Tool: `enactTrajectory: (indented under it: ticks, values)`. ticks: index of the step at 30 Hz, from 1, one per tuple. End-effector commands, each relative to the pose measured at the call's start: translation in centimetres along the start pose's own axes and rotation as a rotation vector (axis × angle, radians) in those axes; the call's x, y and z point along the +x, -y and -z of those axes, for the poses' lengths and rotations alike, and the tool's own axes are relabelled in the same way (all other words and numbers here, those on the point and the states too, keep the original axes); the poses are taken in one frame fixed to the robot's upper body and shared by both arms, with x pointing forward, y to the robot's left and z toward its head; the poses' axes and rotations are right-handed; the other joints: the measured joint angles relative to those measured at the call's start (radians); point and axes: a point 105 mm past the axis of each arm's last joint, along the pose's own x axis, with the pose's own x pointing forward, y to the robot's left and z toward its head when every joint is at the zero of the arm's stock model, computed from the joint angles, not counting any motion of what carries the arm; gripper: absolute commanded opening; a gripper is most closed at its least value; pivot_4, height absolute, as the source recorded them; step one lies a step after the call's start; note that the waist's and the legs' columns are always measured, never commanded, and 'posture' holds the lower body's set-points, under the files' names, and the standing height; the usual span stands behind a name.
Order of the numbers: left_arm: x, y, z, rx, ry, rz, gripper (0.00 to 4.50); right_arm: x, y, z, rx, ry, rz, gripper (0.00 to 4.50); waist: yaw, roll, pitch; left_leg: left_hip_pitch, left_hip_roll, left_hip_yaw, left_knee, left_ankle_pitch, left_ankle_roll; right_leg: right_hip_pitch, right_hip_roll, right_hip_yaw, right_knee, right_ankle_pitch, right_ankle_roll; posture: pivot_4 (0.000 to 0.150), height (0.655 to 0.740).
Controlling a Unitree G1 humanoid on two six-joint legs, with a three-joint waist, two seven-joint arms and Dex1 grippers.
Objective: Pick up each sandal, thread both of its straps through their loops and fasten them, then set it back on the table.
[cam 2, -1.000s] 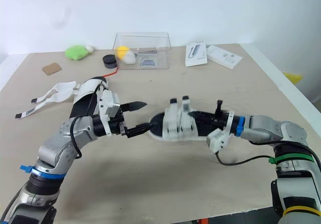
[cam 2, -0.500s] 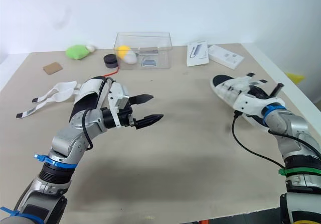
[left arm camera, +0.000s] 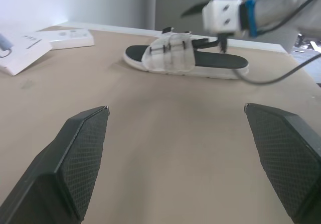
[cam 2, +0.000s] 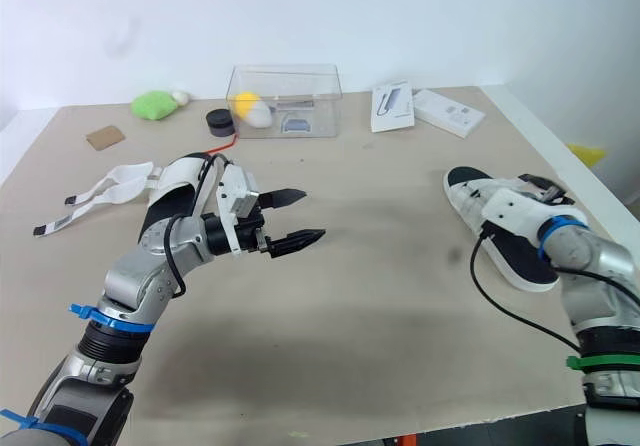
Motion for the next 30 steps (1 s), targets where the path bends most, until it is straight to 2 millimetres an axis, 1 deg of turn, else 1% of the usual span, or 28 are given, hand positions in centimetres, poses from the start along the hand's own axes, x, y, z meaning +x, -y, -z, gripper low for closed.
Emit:
enactTrajectory:
  ticks: [1,4,5,8,10,12,13,15,17,19,21,22,24,26,30]
  values:
    - [-0.7,0.1,-1.1,0.025,0.029,-0.008,4.5,-1.6,2.0,0.9,0.032,0.035,-0.006,4.48,0.0,0.0,0.0,0.0,0.0,0.0,0.0,0.0,0.0,0.0,0.0,0.0,0.0,0.0,0.0,0.15,0.74]
    - [-1.3,-0.2,-0.7,0.024,0.008,-0.03,4.5,-2.8,1.1,1.7,0.037,0.072,-0.152,4.48,-0.001,0.0,0.0,0.0,0.0,0.001,0.0,-0.001,0.001,0.0,-0.001,0.001,-0.001,0.0,0.0,0.15,0.74]
    - [-1.5,-0.3,-0.6,0.026,0.006,-0.037,4.5,-3.1,1.1,1.6,0.075,0.096,-0.176,4.48,-0.001,0.0,0.0,0.0,0.0,0.001,0.0,-0.001,0.001,0.0,0.0,0.001,-0.001,0.0,0.001,0.15,0.74]
    - [-1.8,-0.7,-0.8,0.033,0.007,-0.059,4.5,-3.6,2.4,0.0,0.302,0.215,-0.187,4.48,-0.005,0.0,0.0,0.001,0.0,0.001,0.0,-0.001,0.001,0.0,0.0,0.001,-0.001,0.0,0.0,0.15,0.74]
    - [-2.2,-1.2,-0.7,0.048,-0.007,-0.095,4.5,-4.0,4.2,-2.4,0.53,0.35,-0.189,4.48,-0.007,0.0,0.0,0.003,0.0,0.001,0.001,0.0,0.001,0.001,0.002,0.002,-0.001,0.002,0.0,0.15,0.74]
    - [-2.8,-1.7,-0.8,0.087,-0.027,-0.137,4.5,-4.5,4.8,-4.9,0.697,0.463,-0.252,4.48,-0.007,0.0,0.0,0.003,0.001,0.001,0.002,0.001,0.001,0.002,0.003,0.002,0.0,0.004,0.0,0.15,0.74]
    - [-3.2,-2.1,-1.1,0.119,-0.029,-0.176,4.5,-4.9,4.9,-6.3,0.756,0.513,-0.292,4.48,-0.006,0.0,0.0,0.003,0.002,0.0,0.002,0.002,0.003,0.002,0.003,0.002,0.0,0.005,-0.001,0.15,0.74]
    - [-4.6,-4.2,-1.6,0.213,-0.072,-0.332,4.5,-5.5,4.3,-10.0,0.864,0.619,-0.425,4.48,-0.004,-0.001,0.001,0.003,0.004,-0.001,0.002,0.003,0.003,0.002,0.004,0.0,0.0,0.005,-0.002,0.15,0.74]
    - [-6.3,-5.8,-1.7,0.341,-0.154,-0.464,4.5,-6.0,3.0,-13.8,0.901,0.704,-0.564,4.48,-0.003,-0.002,0.001,0.002,0.007,-0.001,0.003,0.003,0.003,0.002,0.007,-0.001,0.0,0.007,-0.004,0.15,0.74]
    - [-7.6,-6.6,-2.2,0.435,-0.206,-0.564,4.5,-6.7,2.0,-17.1,0.912,0.788,-0.689,4.48,-0.003,-0.002,0.001,0.002,0.009,-0.001,0.003,0.003,0.003,0.001,0.008,-0.001,0.0,0.007,-0.005,0.15,0.74]
    - [-9.5,-7.5,-2.8,0.499,-0.249,-0.701,4.5,-7.6,1.5,-21.0,0.912,0.902,-0.806,4.48,-0.004,-0.002,0.001,0.002,0.01,0.0,0.003,0.003,0.003,0.0,0.008,0.0,0.0,0.007,-0.005,0.15,0.74]
    - [-10.2,-7.8,-3.0,0.521,-0.266,-0.752,4.5,-8.0,1.4,-22.4,0.908,0.94,-0.841,4.48,-0.005,-0.002,0.001,0.0,0.01,0.0,0.003,0.003,0.003,-0.001,0.008,0.0,0.0,0.007,-0.005,0.15,0.74]
    - [-11.5,-8.3,-2.6,0.581,-0.335,-0.82,4.5,-8.2,1.6,-24.1,0.907,0.995,-0.887,4.48,0.0,-0.002,0.001,-0.002,0.01,0.0,0.003,0.003,0.003,-0.003,0.008,0.0,0.0,0.007,-0.005,0.15,0.74]
    - [-12.7,-8.7,-1.6,0.648,-0.426,-0.862,4.5,-8.1,1.5,-25.2,0.906,1.027,-0.919,4.48,0.004,-0.002,0.001,-0.004,0.01,-0.001,0.003,0.003,0.002,-0.003,0.007,-0.003,-0.001,0.007,-0.006,0.15,0.74]
    - [-14.0,-9.5,-0.5,0.727,-0.544,-0.921,4.5,-7.8,0.7,-25.9,0.864,1.039,-0.95,4.48,0.018,-0.003,0.001,-0.006,0.006,-0.001,0.003,0.001,0.003,-0.004,0.001,-0.005,-0.001,0.007,-0.008,0.15,0.74]
